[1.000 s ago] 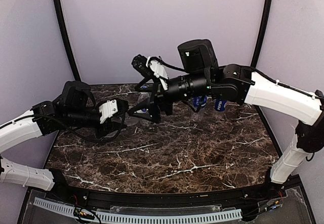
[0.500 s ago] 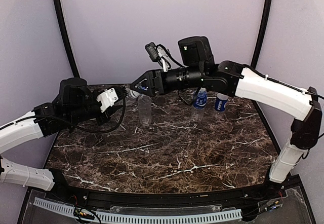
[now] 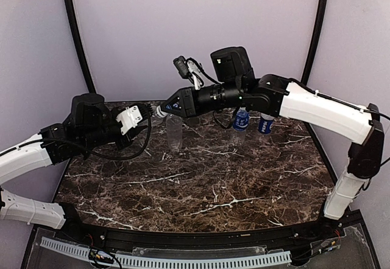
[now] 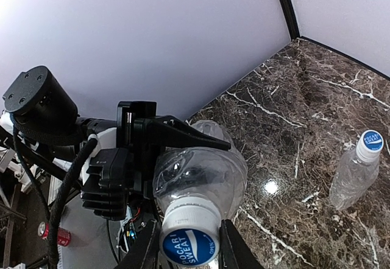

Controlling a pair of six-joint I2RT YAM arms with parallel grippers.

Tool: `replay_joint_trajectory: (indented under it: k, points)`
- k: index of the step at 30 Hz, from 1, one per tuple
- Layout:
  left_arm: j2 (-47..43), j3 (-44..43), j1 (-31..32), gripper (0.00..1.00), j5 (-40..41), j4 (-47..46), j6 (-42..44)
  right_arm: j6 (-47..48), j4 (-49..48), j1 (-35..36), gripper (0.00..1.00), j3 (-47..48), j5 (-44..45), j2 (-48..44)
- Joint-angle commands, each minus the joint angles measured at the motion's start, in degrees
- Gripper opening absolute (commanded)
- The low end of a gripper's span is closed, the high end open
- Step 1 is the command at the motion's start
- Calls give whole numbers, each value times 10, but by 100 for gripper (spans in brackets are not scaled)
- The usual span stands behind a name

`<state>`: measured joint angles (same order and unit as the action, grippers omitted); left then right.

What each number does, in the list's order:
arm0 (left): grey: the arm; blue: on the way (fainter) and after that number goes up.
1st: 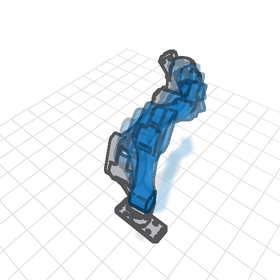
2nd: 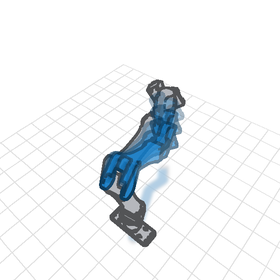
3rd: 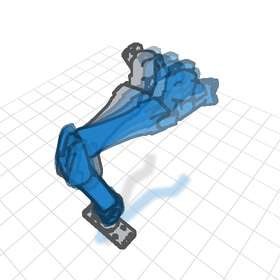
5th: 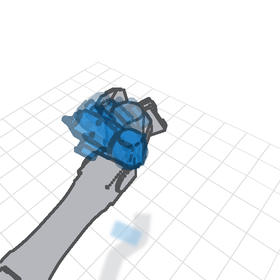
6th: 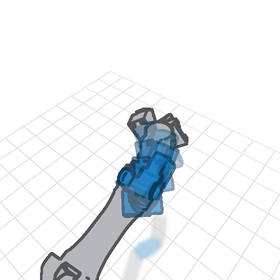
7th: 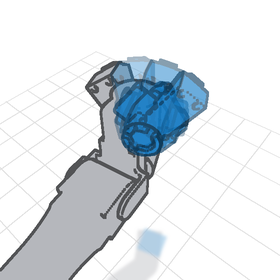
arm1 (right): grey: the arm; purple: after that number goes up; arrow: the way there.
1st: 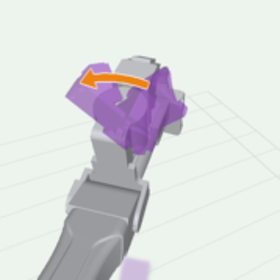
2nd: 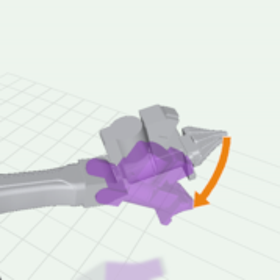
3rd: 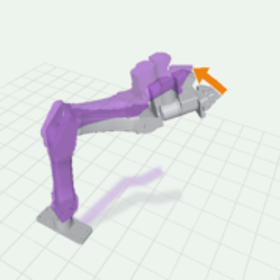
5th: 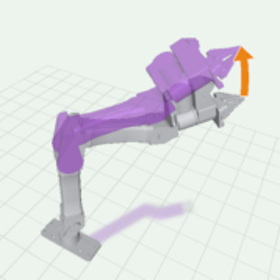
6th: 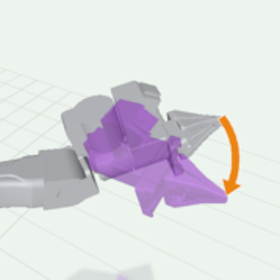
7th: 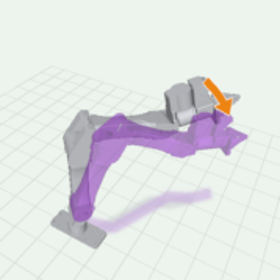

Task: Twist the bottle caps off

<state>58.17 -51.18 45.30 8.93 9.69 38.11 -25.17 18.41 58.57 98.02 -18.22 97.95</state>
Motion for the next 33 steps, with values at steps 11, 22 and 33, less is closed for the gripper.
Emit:
replay_joint_trajectory:
  k: [11, 22, 33]
  points:
    - [-12, -6, 3, 19, -183, 122, 3, 361, 45, 27, 0, -52, -142, -60]
    - [-9, -8, 3, 18, -338, 259, 39, 629, 130, 77, 0, -63, -30, -85]
    - [-34, 26, -25, 18, -214, 138, -55, 265, 116, -47, 0, -183, 143, -134]
